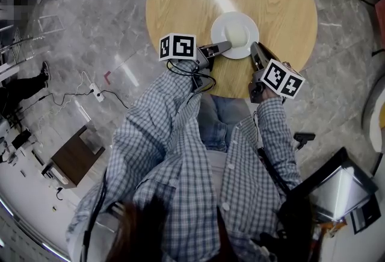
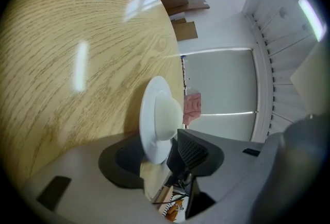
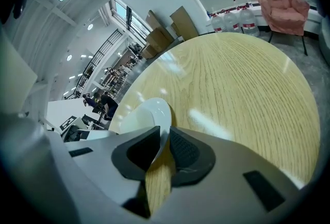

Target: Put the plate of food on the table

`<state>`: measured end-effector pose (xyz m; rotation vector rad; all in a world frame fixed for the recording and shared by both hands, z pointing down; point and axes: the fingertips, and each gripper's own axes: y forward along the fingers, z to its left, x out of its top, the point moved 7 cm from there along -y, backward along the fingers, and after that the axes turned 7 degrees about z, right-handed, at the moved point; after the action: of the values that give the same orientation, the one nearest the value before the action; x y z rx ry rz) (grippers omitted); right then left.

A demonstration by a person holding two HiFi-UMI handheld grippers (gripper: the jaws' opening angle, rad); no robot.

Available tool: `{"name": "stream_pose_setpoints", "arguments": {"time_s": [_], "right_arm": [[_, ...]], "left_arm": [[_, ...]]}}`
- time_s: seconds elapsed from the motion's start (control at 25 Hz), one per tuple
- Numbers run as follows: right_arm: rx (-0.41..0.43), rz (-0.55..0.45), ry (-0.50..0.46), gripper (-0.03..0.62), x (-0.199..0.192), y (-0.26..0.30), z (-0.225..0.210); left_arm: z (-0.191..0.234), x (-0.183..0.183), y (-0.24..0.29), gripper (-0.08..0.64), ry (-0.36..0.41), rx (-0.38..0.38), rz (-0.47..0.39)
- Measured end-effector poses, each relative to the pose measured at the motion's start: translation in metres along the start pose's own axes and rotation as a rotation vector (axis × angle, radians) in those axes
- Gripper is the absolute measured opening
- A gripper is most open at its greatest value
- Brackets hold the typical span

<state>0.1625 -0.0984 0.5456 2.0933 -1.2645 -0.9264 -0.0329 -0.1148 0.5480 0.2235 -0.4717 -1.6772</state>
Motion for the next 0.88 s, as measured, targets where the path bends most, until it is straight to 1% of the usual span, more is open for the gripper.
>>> {"name": "stream_pose_setpoints", "arguments": {"time_s": [0.2,0.28,0.4,0.56,0.68,0.88], "right_arm": [[-0.005,0.0,-0.005,0.063,0.001,0.005,0.001],[-0.006,-0.002,-0.004,0.063,0.003,0.005,0.003],[-0.005,-0.005,-0.005,0.06,0.005,0.004,0.004],[-0.011,-0.009,-0.016,0.058,0.012,0.004,0.005],[-0.015,-0.015,-0.015,0.055,0.015,0.002,0.005],[-0.033,-0.002,-0.031,0.048,0.015,0.0,0.002]], "left_arm": [[0.0,0.001,0.001,0.202,0.001,0.013,0.013],[0.0,0.003,-0.001,0.202,-0.003,0.018,-0.001],[0.0,0.005,-0.005,0.202,-0.031,0.017,-0.031],[0.0,0.006,-0.008,0.202,-0.012,0.041,-0.025],[0.002,0.006,-0.011,0.202,-0.012,0.056,-0.028],[0.005,0.001,-0.017,0.202,-0.029,0.047,-0.047]]}}
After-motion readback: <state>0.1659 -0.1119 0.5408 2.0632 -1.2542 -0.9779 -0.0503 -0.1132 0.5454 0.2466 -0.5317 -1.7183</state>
